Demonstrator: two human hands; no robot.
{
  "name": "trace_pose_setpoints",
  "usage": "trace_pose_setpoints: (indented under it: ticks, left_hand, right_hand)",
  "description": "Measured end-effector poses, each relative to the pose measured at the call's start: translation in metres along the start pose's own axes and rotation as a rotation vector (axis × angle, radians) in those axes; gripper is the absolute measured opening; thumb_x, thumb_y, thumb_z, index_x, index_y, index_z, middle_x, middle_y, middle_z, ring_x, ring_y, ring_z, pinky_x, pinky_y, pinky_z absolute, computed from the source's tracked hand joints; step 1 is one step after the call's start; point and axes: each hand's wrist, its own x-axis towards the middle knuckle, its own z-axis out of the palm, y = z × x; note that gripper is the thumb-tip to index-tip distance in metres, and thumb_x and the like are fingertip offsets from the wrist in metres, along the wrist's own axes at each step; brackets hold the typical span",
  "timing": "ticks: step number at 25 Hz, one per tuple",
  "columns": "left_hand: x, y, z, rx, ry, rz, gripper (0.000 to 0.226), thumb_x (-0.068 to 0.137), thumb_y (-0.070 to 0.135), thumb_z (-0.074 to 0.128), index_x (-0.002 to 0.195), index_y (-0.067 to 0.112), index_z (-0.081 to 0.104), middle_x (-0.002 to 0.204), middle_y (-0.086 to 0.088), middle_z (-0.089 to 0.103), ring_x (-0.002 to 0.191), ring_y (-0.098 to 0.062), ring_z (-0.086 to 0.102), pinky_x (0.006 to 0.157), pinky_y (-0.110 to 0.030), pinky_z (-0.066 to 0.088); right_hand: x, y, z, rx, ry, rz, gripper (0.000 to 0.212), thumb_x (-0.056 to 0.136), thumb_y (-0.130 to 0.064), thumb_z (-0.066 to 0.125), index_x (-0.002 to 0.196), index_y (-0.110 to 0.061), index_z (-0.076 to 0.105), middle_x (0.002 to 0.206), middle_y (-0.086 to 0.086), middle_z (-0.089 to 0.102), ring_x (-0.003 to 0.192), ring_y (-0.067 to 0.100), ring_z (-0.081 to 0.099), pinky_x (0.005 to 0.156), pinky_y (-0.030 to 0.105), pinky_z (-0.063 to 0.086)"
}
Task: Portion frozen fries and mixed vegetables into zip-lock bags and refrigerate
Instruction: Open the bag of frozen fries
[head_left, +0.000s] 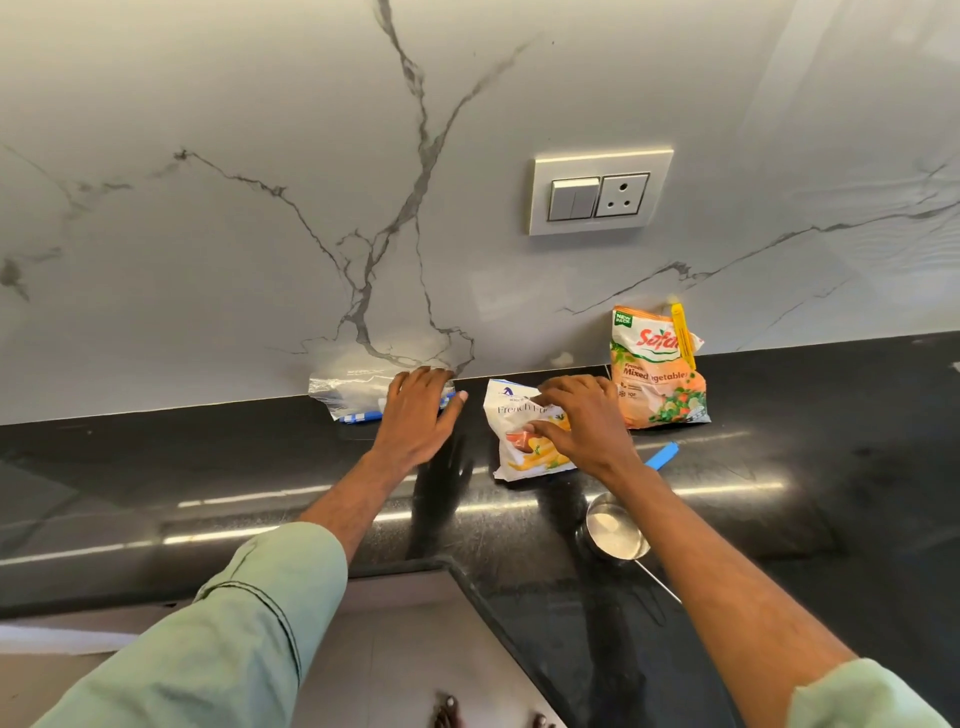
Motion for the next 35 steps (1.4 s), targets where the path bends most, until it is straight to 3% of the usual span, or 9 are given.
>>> trace_pose_setpoints:
  ticks: [3,7,9,12,15,18,22,26,35]
  left_hand:
    - [0.001,0.041,0.002,-0.162,-0.139,-0.013,0.064,0.103,0.063,0.032,0.145,0.018,0.049,0.141,-0.007,0.06,0.134,-0.025,0.052,0.118,-0.047,0.033]
    - [0.011,0.084,0.014,-0.59,-0.183,-0.342,0.079,0.094,0.058,0.064,0.156,0.022,0.031,0.138,-0.004,0.06,0.122,-0.022,0.059,0.101,-0.041,0.052]
    - [0.016,0.091,0.015,-0.759,-0.08,-0.468,0.085,0.084,0.044,0.082,0.152,0.016,0.039,0.124,0.002,0.065,0.112,-0.014,0.064,0.098,-0.038,0.054]
    - [0.022,0.092,0.015,-0.947,0.003,-0.541,0.056,0.076,0.021,0.091,0.126,0.014,0.065,0.112,-0.003,0.076,0.093,-0.013,0.074,0.081,-0.038,0.063]
    - [0.023,0.094,0.008,-1.026,-0.001,-0.59,0.047,0.077,0.013,0.089,0.119,0.012,0.068,0.111,-0.004,0.077,0.09,-0.013,0.075,0.066,-0.026,0.06]
    - [0.019,0.095,0.005,-1.065,0.005,-0.564,0.045,0.077,0.011,0.089,0.117,0.011,0.068,0.107,-0.003,0.077,0.091,-0.015,0.076,0.065,-0.025,0.06]
    - [0.01,0.095,0.004,-1.12,0.029,-0.517,0.041,0.08,0.009,0.086,0.116,0.009,0.068,0.106,-0.004,0.078,0.091,-0.016,0.076,0.068,-0.027,0.063]
    - [0.005,0.097,0.003,-1.13,0.042,-0.51,0.039,0.082,0.012,0.084,0.118,0.011,0.067,0.109,-0.004,0.077,0.094,-0.017,0.076,0.073,-0.033,0.065]
    - [-0.002,0.11,0.0,-1.008,0.092,-0.493,0.031,0.085,0.023,0.083,0.113,0.018,0.069,0.106,-0.001,0.076,0.093,-0.017,0.075,0.074,-0.031,0.063]
  right_hand:
    - [-0.003,0.001,-0.001,0.028,0.034,-0.01,0.03,0.093,-0.036,0.077,0.12,-0.024,0.077,0.135,-0.003,0.068,0.131,0.024,0.054,0.116,0.051,0.027]
    - [-0.009,0.002,-0.003,0.02,0.04,-0.027,0.031,0.092,-0.029,0.078,0.123,-0.026,0.077,0.139,0.0,0.066,0.132,0.027,0.054,0.115,0.053,0.032]
    - [-0.014,0.006,-0.004,0.044,0.052,-0.03,0.037,0.091,-0.031,0.079,0.128,-0.026,0.074,0.145,0.005,0.062,0.135,0.029,0.051,0.114,0.056,0.037]
    - [-0.021,0.013,-0.012,0.094,0.123,0.009,0.06,0.089,-0.039,0.081,0.144,-0.024,0.061,0.157,0.01,0.049,0.145,0.032,0.043,0.118,0.053,0.037]
    - [-0.023,0.011,-0.02,0.222,0.169,0.173,0.084,0.087,-0.051,0.08,0.157,-0.025,0.042,0.165,0.009,0.037,0.153,0.029,0.033,0.119,0.047,0.03]
    - [-0.022,0.007,-0.023,0.469,0.224,0.367,0.098,0.082,-0.057,0.082,0.16,-0.022,0.033,0.158,0.005,0.047,0.144,0.022,0.044,0.114,0.043,0.039]
    - [-0.021,0.007,-0.031,0.535,0.268,0.412,0.065,0.087,-0.042,0.083,0.14,-0.015,0.058,0.134,0.002,0.066,0.118,0.012,0.059,0.102,0.044,0.054]
    - [-0.019,0.008,-0.03,0.427,0.271,0.365,0.048,0.089,-0.044,0.079,0.126,-0.014,0.072,0.122,0.004,0.07,0.114,0.019,0.061,0.096,0.044,0.052]
    - [-0.016,0.003,-0.028,0.419,0.189,0.337,0.044,0.091,-0.055,0.073,0.109,-0.016,0.063,0.103,0.0,0.068,0.095,0.018,0.063,0.078,0.04,0.053]
